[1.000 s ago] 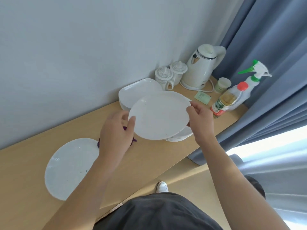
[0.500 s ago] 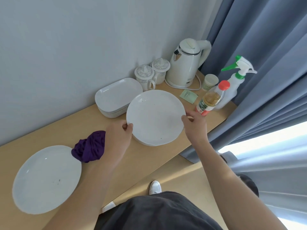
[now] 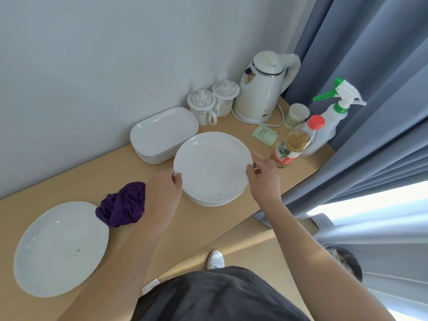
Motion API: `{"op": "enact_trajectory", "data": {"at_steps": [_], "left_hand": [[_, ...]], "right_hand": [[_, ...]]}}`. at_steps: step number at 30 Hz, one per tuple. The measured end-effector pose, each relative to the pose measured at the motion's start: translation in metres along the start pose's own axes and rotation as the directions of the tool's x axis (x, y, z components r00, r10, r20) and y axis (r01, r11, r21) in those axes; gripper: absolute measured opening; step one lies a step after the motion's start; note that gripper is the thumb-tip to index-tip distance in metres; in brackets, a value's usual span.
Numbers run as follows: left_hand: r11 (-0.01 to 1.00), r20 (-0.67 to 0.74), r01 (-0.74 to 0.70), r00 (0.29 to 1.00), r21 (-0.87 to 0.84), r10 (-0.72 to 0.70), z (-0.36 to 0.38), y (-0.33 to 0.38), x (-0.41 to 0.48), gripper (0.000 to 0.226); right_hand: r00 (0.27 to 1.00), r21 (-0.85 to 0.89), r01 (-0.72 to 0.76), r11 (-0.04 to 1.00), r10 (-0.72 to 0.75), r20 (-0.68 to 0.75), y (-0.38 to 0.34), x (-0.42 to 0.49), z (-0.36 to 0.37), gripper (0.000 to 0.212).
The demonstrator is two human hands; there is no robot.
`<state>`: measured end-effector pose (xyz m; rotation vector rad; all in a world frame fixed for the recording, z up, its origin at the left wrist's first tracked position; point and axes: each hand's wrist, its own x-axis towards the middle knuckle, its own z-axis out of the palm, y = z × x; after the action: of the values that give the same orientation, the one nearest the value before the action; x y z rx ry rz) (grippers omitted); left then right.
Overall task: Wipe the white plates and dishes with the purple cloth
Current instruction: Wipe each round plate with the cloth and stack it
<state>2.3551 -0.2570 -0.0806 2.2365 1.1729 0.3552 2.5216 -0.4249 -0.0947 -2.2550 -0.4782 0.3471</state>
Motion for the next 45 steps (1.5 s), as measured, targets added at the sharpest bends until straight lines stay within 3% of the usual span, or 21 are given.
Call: {"op": "enact_trajectory", "data": {"at_steps": [6,11,17,19,22,26,29,34,38,42,45], "left_hand": [[1.0,-0.001,-0.005,1.0,0.002,0.005,-0.004,-0.007,-0.003,0.028],[0.999,-0.034,0.034,0.999,-0.009,-0.035,-0.029,-0.038,-0.01,0.03],[0.994,-0.086,0.101,0.992,0.044,-0.097,-0.08,-0.11,-0.017,0.033],[0.99,-0.08,0.129,0.989,0.05,-0.125,-0.095,-0.128,-0.021,0.032],[0.989,-0.061,0.136,0.989,0.064,-0.132,-0.111,-0.15,-0.029,0.03],[0.985,-0.039,0.161,0.987,0.056,-0.159,-0.124,-0.171,-0.035,0.029],[0.981,-0.021,0.184,0.983,0.055,-0.183,-0.129,-0.182,-0.037,0.03],[0.984,-0.001,0.17,0.986,0.049,-0.17,-0.129,-0.191,-0.035,0.027],[0.992,0.027,0.119,0.992,0.042,-0.12,-0.121,-0.186,-0.03,0.027],[0.999,0.045,0.045,0.998,0.03,-0.046,-0.113,-0.173,-0.026,0.022],[0.999,0.032,-0.024,0.999,0.029,0.023,-0.11,-0.157,-0.023,0.022]], "right_hand": [[0.989,-0.142,0.084,0.986,-0.101,-0.111,-0.011,-0.009,0.009,0.045],[0.897,-0.117,0.393,0.912,-0.409,-0.166,-0.061,-0.027,0.042,0.039],[0.813,0.036,0.577,0.816,-0.578,0.072,-0.122,-0.069,0.114,0.038],[0.793,0.055,0.566,0.823,-0.562,0.235,-0.133,-0.079,0.14,0.037],[0.758,-0.044,0.51,0.859,-0.424,0.495,-0.141,-0.092,0.178,0.043],[0.752,-0.193,0.473,0.86,-0.28,0.596,-0.142,-0.105,0.22,0.047],[0.771,-0.319,0.437,0.841,-0.169,0.614,-0.141,-0.113,0.242,0.05],[0.786,-0.361,0.422,0.831,-0.137,0.602,-0.139,-0.119,0.245,0.066],[0.8,-0.317,0.418,0.851,-0.179,0.573,-0.138,-0.118,0.246,0.035],[0.8,-0.228,0.365,0.903,-0.178,0.573,-0.135,-0.111,0.236,0.022],[0.852,-0.149,0.272,0.951,-0.166,0.497,-0.131,-0.106,0.214,0.012]]}}
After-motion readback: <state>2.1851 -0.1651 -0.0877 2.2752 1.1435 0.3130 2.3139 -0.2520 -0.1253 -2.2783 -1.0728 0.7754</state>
